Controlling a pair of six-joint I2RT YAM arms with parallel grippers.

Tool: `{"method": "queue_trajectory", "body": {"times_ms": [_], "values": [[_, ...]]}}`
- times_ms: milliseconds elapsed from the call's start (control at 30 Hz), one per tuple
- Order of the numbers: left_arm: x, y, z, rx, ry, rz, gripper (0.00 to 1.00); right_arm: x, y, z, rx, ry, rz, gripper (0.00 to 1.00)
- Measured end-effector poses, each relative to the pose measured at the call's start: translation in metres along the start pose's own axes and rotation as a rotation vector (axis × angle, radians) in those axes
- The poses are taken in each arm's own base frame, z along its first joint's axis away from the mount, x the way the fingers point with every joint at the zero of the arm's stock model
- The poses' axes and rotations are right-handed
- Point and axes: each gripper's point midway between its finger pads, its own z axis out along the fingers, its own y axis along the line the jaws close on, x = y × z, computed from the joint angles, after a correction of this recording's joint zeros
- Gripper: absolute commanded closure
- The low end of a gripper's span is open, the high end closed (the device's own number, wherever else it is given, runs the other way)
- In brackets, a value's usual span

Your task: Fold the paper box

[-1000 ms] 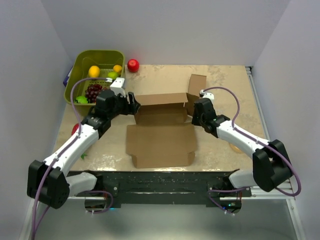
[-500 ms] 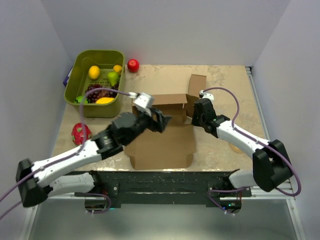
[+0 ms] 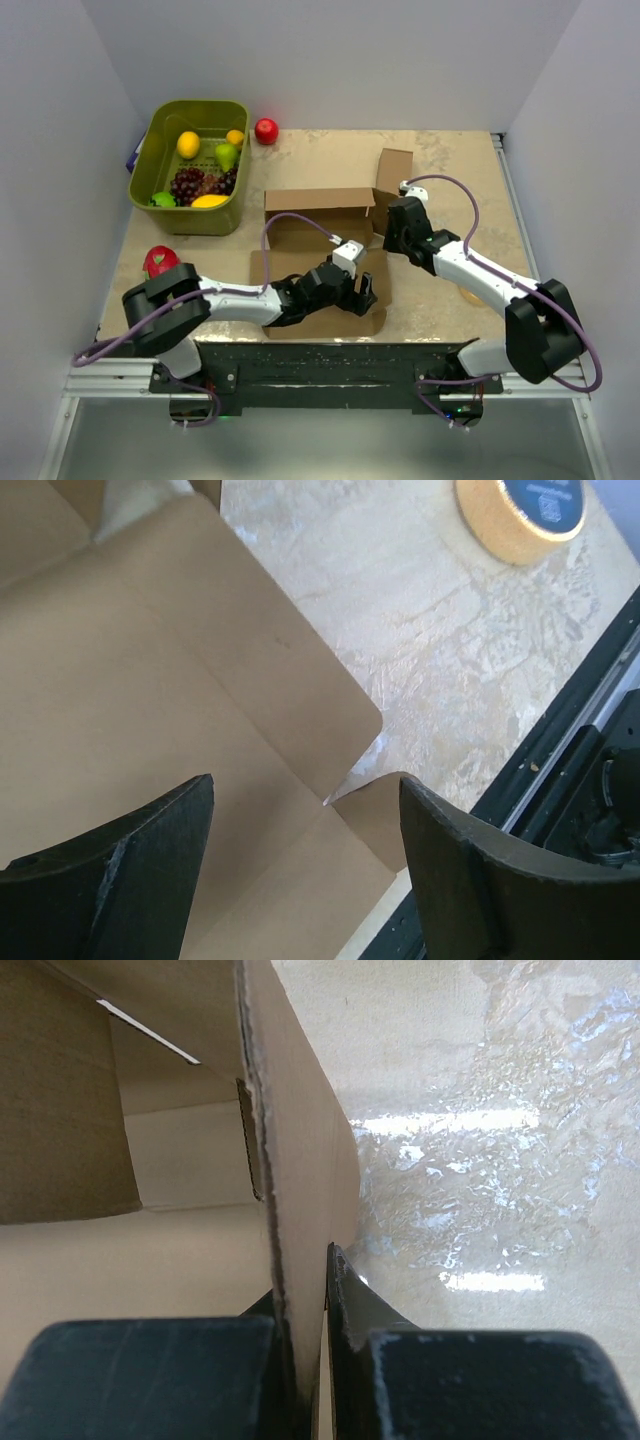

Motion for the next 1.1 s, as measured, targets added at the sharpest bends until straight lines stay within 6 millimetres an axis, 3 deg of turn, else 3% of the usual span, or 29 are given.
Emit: {"method": "queue_trajectory", "body": {"times_ms": [167, 467, 733, 1100], "values": [[0.021, 0.004, 0.022, -0.016, 0.047, -0.032, 0.25, 0.000, 0.000, 0.000, 0.000, -0.001, 0.007, 1.00], [0.031, 0.004, 0.051, -0.027, 0.054, -0.071, 0.29, 0.000, 0.001, 0.000, -0.002, 0.001, 0.015, 1.00], [0.021, 0.007, 0.075, -0.092, 0.015, -0.085, 0.38, -0.008, 0.002, -0.010, -0.015, -0.024, 0.023, 1.00], [0.022, 0.014, 0.079, -0.119, -0.010, -0.111, 0.44, -0.010, -0.016, -0.022, 0.062, -0.024, -0.012, 1.00]]}}
